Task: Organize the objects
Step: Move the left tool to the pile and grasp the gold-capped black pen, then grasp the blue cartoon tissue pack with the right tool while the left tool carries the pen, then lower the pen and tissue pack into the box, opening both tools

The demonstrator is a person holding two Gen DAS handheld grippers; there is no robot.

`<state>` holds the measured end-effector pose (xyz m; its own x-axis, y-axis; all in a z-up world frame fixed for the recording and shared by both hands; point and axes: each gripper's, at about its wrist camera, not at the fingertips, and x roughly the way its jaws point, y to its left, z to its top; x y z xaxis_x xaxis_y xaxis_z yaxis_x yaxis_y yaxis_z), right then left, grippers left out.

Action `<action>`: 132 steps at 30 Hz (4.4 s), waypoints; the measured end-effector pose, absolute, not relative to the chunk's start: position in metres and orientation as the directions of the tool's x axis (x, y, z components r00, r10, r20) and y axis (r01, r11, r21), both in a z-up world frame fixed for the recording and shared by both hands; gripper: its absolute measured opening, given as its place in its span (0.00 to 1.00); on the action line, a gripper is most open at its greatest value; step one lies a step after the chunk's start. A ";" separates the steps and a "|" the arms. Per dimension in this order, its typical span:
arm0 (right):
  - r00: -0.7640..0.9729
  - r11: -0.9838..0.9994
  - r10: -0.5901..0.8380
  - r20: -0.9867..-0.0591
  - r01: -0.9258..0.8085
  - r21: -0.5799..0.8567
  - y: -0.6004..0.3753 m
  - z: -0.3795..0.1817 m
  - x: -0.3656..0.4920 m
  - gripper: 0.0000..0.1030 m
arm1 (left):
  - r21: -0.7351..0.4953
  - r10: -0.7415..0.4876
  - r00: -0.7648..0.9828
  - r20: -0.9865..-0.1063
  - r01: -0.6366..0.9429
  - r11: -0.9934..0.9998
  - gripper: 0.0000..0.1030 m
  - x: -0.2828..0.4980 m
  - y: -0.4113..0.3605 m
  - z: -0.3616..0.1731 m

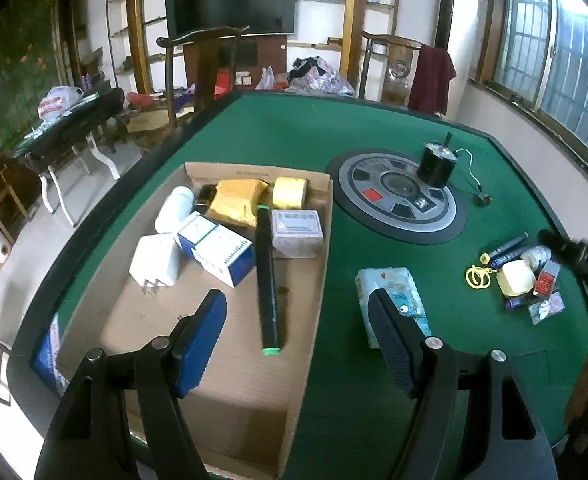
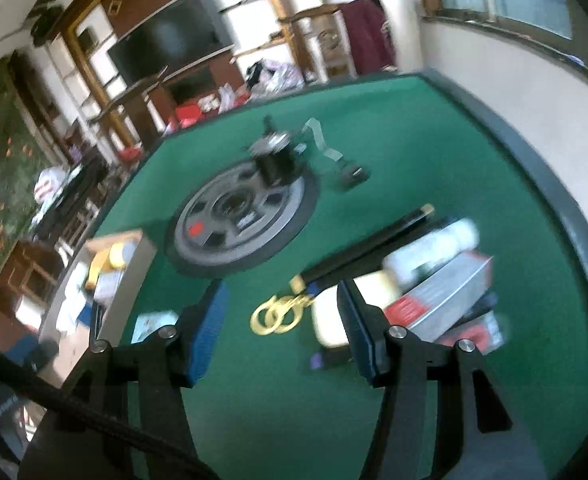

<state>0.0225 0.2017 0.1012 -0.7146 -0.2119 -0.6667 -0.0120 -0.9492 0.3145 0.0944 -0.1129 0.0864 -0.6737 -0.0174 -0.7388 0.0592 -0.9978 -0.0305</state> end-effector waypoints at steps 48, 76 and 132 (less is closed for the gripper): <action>-0.739 -0.808 -0.126 -0.661 -0.310 0.501 0.354 0.063 0.001 0.56 | 0.022 0.329 -0.394 -0.858 -0.668 -0.744 0.32 -0.063 0.166 0.031; -0.729 -0.862 -0.044 -0.683 -0.319 0.395 0.343 0.059 -0.001 0.56 | -0.165 0.385 -0.636 -0.668 -0.378 -0.911 0.11 0.068 -0.005 0.105; -0.532 -0.938 -0.339 -0.776 0.257 0.233 0.016 0.086 0.020 0.42 | -0.281 0.203 -0.731 -0.652 -0.016 -0.960 0.11 0.110 -0.241 0.043</action>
<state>0.0201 0.0157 0.0856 -0.5320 -0.3387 -0.7761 0.2573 -0.9378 0.2329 0.1099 -0.2408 0.0434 -0.7306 0.2029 -0.6520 -0.0156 -0.9596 -0.2810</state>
